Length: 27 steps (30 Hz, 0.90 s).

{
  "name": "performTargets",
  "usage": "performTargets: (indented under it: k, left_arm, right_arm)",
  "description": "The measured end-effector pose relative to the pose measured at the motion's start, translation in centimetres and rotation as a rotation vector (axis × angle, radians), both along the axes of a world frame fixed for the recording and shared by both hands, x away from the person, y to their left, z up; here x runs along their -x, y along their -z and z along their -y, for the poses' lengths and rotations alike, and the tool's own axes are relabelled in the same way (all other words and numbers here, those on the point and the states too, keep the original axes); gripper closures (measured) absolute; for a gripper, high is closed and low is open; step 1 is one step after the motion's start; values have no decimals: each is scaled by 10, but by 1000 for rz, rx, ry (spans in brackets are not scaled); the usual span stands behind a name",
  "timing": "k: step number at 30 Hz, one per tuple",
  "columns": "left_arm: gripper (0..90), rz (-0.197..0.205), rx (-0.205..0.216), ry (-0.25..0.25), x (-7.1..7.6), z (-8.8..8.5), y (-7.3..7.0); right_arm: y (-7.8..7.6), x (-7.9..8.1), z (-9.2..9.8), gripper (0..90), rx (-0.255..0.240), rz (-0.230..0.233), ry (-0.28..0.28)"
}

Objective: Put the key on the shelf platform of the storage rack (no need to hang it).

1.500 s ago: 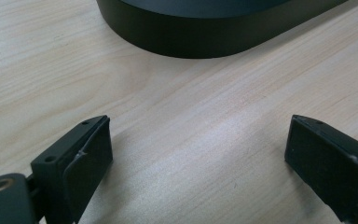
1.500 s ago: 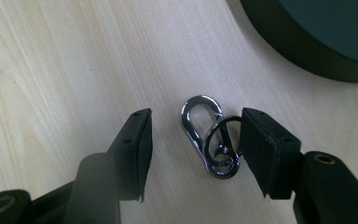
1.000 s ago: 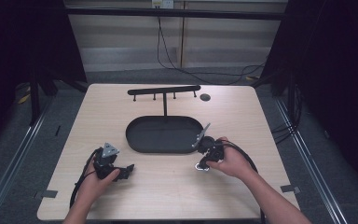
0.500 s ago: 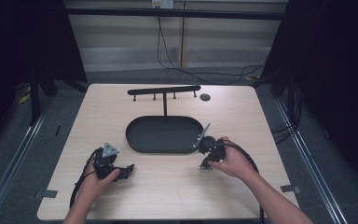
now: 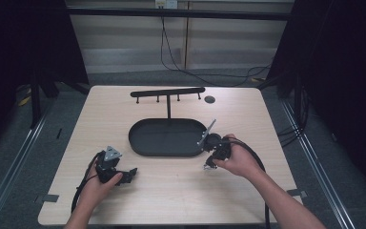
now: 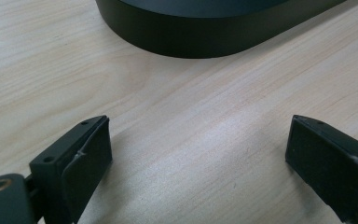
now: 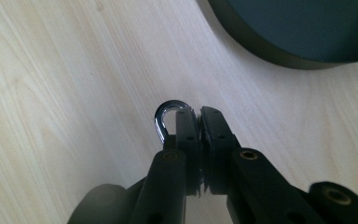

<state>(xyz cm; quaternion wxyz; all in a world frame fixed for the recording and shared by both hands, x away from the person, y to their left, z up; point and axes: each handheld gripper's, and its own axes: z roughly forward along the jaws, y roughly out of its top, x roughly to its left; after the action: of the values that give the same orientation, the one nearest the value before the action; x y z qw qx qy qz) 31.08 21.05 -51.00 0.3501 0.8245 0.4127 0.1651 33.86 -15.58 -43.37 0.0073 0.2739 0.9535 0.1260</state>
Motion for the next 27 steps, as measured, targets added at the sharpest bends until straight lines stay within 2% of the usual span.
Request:
performTargets:
  k: [2,13,15,27]
  left_arm:
    - [67,0,0,0,0,0,0]
    - [67,-1,-5,10,0,0,0]
    - [66,-1,-4,11,0,0,0]
    - [64,-2,-4,14,0,0,0]
  right_arm:
    - [-4,-1,-1,871,9,4,2]
    - [-22,-11,-10,871,-15,24,6]
    - [-23,-12,-11,871,-26,22,10]
    - [-31,-21,-21,871,-23,43,8]
